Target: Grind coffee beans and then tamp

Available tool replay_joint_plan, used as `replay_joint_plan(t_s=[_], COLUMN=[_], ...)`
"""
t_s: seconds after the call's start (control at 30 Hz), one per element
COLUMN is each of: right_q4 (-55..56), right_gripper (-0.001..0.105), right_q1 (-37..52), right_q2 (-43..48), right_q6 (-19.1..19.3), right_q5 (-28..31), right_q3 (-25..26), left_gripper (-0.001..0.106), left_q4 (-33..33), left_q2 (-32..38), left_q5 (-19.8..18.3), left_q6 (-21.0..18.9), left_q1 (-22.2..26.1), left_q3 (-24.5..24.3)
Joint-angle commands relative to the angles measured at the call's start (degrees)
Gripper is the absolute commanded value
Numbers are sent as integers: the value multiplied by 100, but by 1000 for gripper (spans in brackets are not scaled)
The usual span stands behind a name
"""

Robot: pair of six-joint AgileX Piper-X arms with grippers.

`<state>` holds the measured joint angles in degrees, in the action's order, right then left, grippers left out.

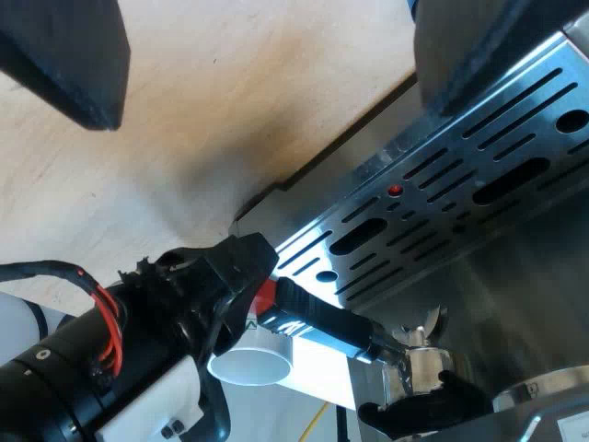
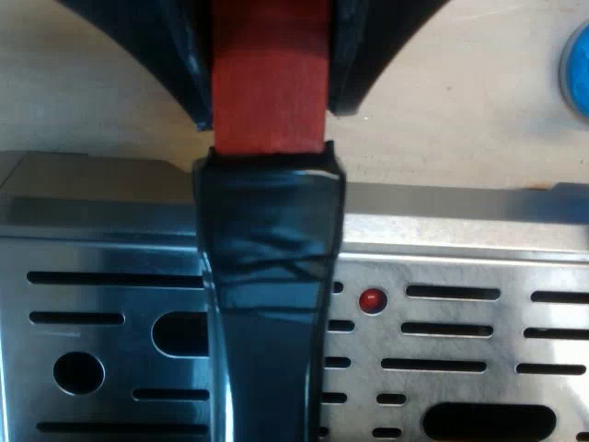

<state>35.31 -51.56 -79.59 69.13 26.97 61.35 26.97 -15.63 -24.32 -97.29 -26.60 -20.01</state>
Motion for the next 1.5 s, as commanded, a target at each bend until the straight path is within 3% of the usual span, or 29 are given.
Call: replay_joint_plan(t_s=[0.03,0.47,0.63,0.87,0.97,1.3,1.5], right_q4=[-767,-319,117,178,406,505,620], right_gripper=[0,0,0,0,0,0,0], right_q1=[4,-91,-198,-468,-593,-950,-1015], right_q2=[57,91,184,204,204,324,364], right_q6=[264,264,-91,-130,-477,-597,-763], right_q5=[155,120,112,154,305,920,934], right_q3=[134,134,120,120,120,120,120], left_gripper=[66,66,66,66,66,66,66], left_q4=[13,13,13,13,13,13,13], left_q2=[31,31,31,31,31,31,31], left_q5=[-34,-34,-34,-34,-34,-34,-34], left_q6=[-21,-21,-21,-21,-21,-21,-21], left_q1=[-24,-24,-24,-24,-24,-24,-24], left_q3=[-15,-15,-15,-15,-15,-15,-15])
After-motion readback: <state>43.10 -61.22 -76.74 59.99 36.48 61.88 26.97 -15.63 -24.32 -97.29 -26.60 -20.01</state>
